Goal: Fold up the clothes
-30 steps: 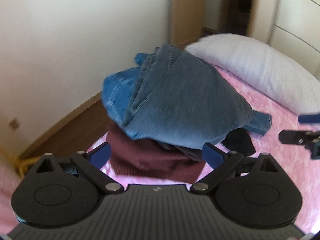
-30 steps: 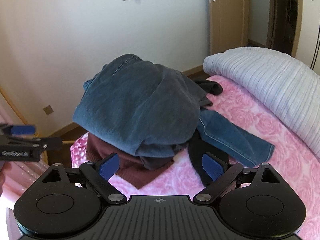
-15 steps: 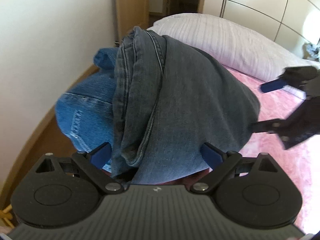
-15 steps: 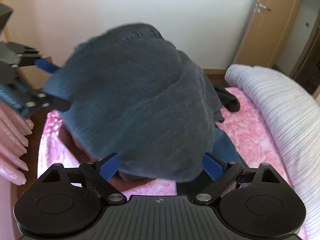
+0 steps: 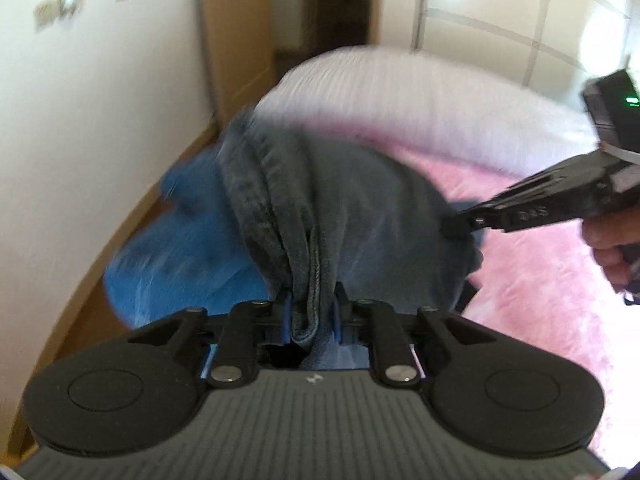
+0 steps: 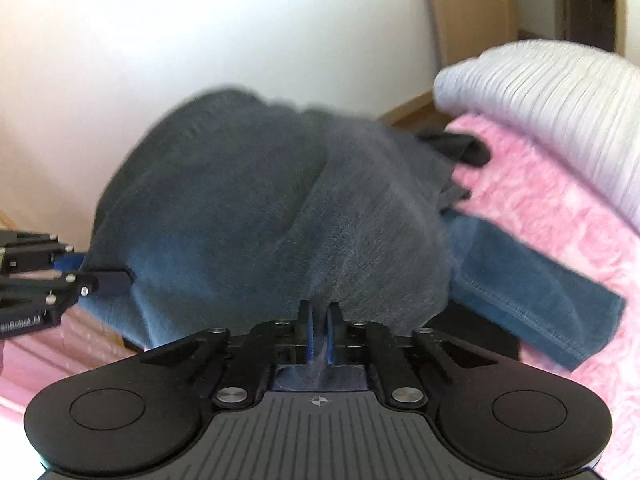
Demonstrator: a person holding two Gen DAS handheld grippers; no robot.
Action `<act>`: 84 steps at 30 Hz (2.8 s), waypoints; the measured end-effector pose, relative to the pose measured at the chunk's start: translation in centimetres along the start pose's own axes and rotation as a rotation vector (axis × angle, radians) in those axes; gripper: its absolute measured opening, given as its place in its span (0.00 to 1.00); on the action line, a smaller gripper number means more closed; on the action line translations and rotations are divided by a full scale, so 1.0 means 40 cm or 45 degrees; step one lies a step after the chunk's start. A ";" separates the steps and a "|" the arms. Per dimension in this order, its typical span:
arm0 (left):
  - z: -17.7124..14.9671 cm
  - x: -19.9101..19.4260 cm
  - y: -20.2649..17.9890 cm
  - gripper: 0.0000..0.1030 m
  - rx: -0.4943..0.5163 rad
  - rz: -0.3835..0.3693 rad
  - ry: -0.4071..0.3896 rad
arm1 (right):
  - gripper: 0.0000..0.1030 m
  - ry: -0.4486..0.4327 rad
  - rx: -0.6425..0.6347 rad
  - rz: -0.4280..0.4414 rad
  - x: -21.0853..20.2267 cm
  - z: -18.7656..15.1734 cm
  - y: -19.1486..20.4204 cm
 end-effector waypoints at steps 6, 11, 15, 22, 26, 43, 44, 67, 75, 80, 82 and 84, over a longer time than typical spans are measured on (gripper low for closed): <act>0.088 -0.148 -0.212 0.14 0.131 -0.225 -0.152 | 0.00 -0.211 0.088 -0.047 -0.274 0.019 -0.094; 0.035 -0.206 -0.498 0.14 0.220 -0.468 -0.109 | 0.00 -0.214 0.105 -0.168 -0.498 -0.138 -0.190; -0.083 -0.199 -0.735 0.14 0.265 -0.581 0.013 | 0.00 -0.133 0.200 -0.251 -0.632 -0.374 -0.271; -0.369 -0.132 -1.183 0.17 0.265 -0.787 0.408 | 0.00 0.066 0.466 -0.379 -0.830 -0.856 -0.455; -0.478 -0.127 -1.309 0.31 0.268 -0.825 0.512 | 0.04 0.199 0.666 -0.502 -0.900 -1.090 -0.534; -0.472 0.024 -0.822 0.69 0.723 -0.570 0.196 | 0.79 0.006 0.771 -0.558 -0.741 -1.269 -0.214; -0.473 0.043 -0.804 0.70 0.742 -0.564 0.177 | 0.80 0.008 0.768 -0.558 -0.711 -1.274 -0.200; -0.764 -0.049 -0.961 0.03 0.945 -0.901 -0.470 | 0.08 -0.656 0.394 -0.723 -0.644 -1.486 -0.236; -0.999 -0.312 -1.218 0.06 0.945 -1.082 -0.423 | 0.04 -0.731 0.517 -0.930 -0.871 -1.638 -0.269; -1.115 -0.321 -1.350 0.23 1.055 -1.053 -0.289 | 0.21 -0.777 0.610 -0.971 -0.984 -1.745 -0.214; -1.123 -0.341 -1.321 0.28 1.054 -1.093 -0.285 | 0.72 -0.810 0.619 -0.964 -1.012 -1.784 -0.154; -1.116 -0.361 -1.262 0.38 1.024 -1.155 -0.250 | 0.92 -0.867 0.673 -0.876 -0.999 -1.822 -0.088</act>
Point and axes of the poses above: each gripper's, at about its wrist camera, not at the fingertips, and x roughly the way its jaws point, y to its left, z to its top, the point moved 5 cm from there along x, roughly the way its jaws point, and after that the axes turned 1 degree about y, right-handed, at the moved point
